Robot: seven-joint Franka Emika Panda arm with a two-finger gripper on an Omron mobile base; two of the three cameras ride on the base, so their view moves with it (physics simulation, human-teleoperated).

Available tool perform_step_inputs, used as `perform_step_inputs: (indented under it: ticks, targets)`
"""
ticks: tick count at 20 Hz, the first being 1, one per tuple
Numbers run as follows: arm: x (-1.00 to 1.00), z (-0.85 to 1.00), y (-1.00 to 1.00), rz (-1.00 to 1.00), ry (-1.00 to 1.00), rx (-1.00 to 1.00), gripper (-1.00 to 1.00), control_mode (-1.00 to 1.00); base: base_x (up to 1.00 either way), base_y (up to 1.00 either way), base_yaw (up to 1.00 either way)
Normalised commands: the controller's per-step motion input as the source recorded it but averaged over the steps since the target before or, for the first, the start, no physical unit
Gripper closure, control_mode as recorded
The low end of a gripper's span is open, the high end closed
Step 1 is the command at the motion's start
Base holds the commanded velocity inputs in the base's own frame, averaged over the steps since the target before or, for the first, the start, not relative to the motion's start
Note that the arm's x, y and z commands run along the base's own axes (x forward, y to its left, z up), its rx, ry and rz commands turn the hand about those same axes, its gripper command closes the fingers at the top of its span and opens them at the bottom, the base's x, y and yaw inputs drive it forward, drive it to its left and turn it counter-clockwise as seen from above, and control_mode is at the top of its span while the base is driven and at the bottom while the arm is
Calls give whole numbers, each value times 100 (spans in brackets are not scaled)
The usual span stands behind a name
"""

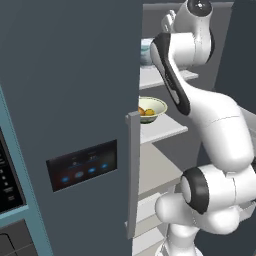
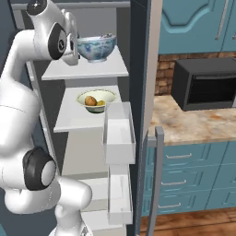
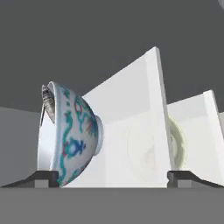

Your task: Place the bowl with the lemon and potato on the second highest shelf of the fridge. Place the bowl with the chicken drumstick and fish on the top shelf of the fridge.

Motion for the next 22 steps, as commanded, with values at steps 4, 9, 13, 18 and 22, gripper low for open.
perform_step_inputs:
  ticks: [4, 9, 13, 18, 22]
  targets:
    - [-100, -100, 0, 0, -74, -8, -100, -100, 0, 0, 0]
    - [-100, -100, 0, 0, -48, -20, -100, -100, 0, 0, 0]
    - [-100, -100, 0, 0, -29, -23, -100, -100, 0, 0, 0]
    - [-100, -90, -6, -15, -18, -4, -100, -100, 0, 0, 0]
    - [0, 0, 3, 0, 2, 0, -100, -100, 0, 0, 0]
